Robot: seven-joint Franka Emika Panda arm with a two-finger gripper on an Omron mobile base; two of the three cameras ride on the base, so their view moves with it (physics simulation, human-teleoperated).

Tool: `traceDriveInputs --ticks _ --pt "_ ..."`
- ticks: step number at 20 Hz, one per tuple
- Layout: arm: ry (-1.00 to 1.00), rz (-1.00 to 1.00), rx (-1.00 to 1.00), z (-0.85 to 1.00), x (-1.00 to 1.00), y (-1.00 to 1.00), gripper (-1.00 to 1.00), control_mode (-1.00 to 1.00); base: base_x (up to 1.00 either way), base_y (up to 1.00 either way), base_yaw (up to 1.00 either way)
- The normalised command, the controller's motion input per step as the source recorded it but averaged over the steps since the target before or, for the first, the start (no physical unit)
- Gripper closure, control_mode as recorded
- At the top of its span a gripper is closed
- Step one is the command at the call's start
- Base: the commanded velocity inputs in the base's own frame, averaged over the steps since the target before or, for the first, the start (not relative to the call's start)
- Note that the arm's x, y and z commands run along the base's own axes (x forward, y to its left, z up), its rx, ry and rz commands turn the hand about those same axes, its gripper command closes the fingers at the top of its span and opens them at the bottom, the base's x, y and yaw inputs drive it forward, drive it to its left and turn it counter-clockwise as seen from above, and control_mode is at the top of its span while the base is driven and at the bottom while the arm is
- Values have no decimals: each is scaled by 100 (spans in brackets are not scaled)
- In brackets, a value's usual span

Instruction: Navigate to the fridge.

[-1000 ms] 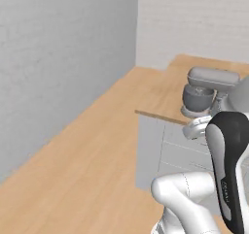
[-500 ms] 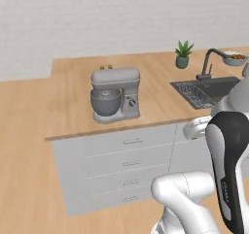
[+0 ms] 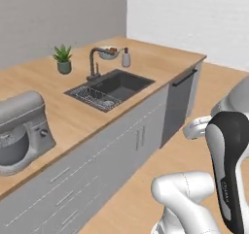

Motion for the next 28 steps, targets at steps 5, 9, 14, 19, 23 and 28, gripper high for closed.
traceDriveInputs --ticks 5,9,14,19,23,28 --pt "0 0 0 0 0 0 -100 100 0 0 -100" --pt "0 0 0 0 0 0 -100 100 0 0 -99" --pt "0 0 0 0 0 0 -100 100 59 3 -62" --pt "0 0 0 0 0 0 -100 100 100 17 -13" --pt "0 0 0 0 0 0 -100 100 100 37 -6" --pt "0 0 0 0 0 0 -100 100 100 54 -4"
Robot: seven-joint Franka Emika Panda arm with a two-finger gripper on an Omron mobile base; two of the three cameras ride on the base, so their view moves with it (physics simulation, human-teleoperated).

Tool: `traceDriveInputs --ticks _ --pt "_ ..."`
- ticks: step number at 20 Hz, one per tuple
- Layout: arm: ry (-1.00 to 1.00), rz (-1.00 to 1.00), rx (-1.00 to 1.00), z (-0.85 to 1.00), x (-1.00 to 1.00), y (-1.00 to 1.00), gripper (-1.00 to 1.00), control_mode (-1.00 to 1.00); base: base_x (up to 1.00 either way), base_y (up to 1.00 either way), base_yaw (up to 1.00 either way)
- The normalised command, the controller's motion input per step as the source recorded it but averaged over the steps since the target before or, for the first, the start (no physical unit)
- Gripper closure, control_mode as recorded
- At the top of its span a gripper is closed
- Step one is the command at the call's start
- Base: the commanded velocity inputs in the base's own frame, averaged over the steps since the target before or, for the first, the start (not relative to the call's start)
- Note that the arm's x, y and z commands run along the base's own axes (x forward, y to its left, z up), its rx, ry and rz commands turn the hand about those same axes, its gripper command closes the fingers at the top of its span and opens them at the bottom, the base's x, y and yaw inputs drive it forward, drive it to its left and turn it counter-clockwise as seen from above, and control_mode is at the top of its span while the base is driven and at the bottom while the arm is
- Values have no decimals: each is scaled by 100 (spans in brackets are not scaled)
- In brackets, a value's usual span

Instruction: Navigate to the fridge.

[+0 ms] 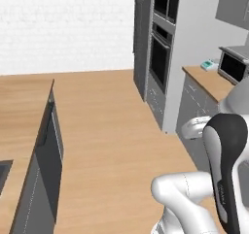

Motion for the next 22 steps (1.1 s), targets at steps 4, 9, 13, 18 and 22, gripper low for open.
traceDriveInputs --ticks 4,9,13,18,22 --pt "0 0 0 0 0 0 -100 100 100 63 -2" --pt "0 0 0 0 0 0 -100 100 100 32 -1" --pt "0 0 0 0 0 0 -100 100 100 0 0" --pt "0 0 0 0 0 0 -100 100 100 -1 -1" --pt "0 0 0 0 0 0 -100 100 100 3 0"
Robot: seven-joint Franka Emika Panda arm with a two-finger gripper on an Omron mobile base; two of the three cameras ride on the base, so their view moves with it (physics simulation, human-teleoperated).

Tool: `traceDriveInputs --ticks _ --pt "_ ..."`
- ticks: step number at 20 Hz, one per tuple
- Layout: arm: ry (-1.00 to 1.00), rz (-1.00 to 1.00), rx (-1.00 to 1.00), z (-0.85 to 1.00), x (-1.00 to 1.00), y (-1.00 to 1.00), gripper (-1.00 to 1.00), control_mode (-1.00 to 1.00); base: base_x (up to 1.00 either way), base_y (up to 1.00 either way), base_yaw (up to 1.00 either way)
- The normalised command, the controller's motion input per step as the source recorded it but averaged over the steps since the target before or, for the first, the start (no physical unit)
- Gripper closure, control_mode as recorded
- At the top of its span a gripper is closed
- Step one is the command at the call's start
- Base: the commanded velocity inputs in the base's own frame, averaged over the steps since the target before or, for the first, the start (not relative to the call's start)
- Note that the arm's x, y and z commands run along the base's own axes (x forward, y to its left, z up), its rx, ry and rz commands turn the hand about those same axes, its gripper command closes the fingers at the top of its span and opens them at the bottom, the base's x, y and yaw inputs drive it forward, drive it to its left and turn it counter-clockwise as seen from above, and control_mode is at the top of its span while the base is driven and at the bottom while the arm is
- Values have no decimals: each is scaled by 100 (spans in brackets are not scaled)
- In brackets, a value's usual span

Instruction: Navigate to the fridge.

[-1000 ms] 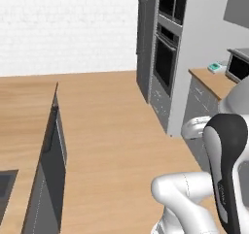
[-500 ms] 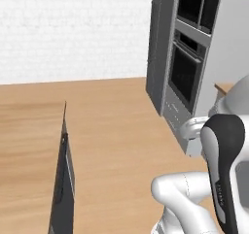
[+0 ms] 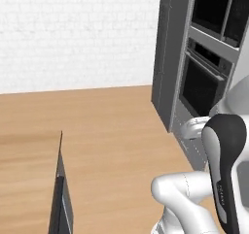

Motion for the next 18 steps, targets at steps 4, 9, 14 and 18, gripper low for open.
traceDriveInputs --ticks 4,9,14,18 --pt "0 0 0 0 0 0 -100 100 100 5 0" --pt "0 0 0 0 0 0 -100 100 100 5 0" --pt "0 0 0 0 0 0 -100 100 100 0 -1" --pt "0 0 0 0 0 0 -100 100 100 7 0"
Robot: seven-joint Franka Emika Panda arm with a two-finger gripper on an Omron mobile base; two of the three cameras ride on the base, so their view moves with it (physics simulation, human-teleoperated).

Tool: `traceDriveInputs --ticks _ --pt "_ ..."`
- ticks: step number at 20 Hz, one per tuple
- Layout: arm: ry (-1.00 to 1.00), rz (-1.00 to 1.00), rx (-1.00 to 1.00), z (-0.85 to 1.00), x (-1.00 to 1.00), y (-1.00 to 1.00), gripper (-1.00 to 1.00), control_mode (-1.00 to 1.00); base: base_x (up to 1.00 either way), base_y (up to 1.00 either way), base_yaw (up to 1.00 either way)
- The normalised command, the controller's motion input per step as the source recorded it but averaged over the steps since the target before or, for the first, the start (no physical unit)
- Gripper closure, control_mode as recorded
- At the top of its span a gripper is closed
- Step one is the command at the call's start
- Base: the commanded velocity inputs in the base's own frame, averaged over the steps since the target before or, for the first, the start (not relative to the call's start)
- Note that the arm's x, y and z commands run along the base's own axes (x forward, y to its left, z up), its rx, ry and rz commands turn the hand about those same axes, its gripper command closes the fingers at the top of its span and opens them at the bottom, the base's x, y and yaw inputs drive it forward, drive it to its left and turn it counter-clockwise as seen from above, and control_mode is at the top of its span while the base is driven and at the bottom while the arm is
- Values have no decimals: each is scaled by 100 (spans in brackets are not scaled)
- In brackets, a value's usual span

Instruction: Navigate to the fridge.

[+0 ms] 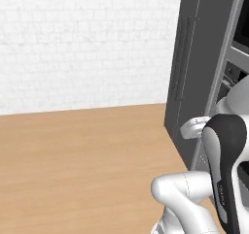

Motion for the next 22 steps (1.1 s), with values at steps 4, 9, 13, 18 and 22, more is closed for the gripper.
traceDriveInputs --ticks 4,9,13,18,22 --pt "0 0 0 0 0 0 -100 100 100 16 0" --pt "0 0 0 0 0 0 -100 100 100 36 -1" --pt "0 0 0 0 0 0 -100 100 100 42 -1" --pt "0 0 0 0 0 0 -100 100 100 44 -16" --pt "0 0 0 0 0 0 -100 100 100 42 -47"
